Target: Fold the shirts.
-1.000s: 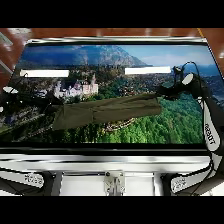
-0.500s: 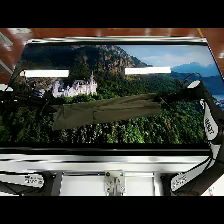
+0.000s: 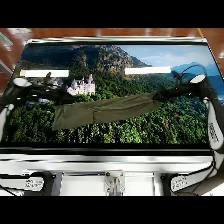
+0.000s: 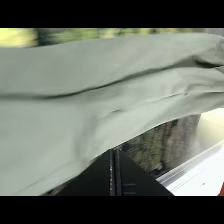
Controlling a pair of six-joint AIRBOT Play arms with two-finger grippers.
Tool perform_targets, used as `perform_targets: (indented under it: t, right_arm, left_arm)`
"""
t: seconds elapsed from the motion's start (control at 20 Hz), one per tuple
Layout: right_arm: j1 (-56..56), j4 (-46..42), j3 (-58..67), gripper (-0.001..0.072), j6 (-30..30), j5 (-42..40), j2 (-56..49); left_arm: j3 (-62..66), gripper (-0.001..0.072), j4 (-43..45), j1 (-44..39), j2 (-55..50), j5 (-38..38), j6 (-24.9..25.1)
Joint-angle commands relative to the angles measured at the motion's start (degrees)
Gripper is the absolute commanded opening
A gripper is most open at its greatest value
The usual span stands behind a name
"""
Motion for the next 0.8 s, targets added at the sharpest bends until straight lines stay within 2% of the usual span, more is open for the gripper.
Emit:
perform_targets:
  t: [0.0,0.15,0.3,0.4,0.5,0.6,0.75]
  right_arm:
    - [0.3,0.3,0.0,0.0057,1.1,4.3,10.8]
    - [0.3,0.5,0.0,0.0058,4.3,9.4,19.5]
    - [0.3,0.5,0.0,0.0058,8.1,11.8,26.1]
    - [0.3,0.5,0.0,0.0057,10.2,12.5,29.0]
    - [0.3,0.5,0.0,0.0058,11.6,13.3,30.8]
    - [0.3,0.6,0.0,0.0057,12.4,13.5,31.4]
    - [0.3,0.7,0.0,0.0058,13.2,13.3,31.5]
  left_arm:
    - [0.0,0.0039,-4.9,-14.9,-1.7,15.0,0.3]
    - [0.1,0.0039,-9.4,-25.4,-5.0,23.4,0.3]
    - [0.5,0.0039,-18.3,-31.2,-9.7,28.1,0.9]
    - [4.0,0.0038,-25.1,-34.4,-14.4,28.2,4.2]
    - [9.4,0.0039,-29.4,-37.3,-19.2,27.8,4.7]
    - [15.2,0.0038,-31.1,-39.6,-23.8,25.3,4.5]
    - [18.1,0.0037,-31.8,-38.8,-26.8,20.3,4.4]
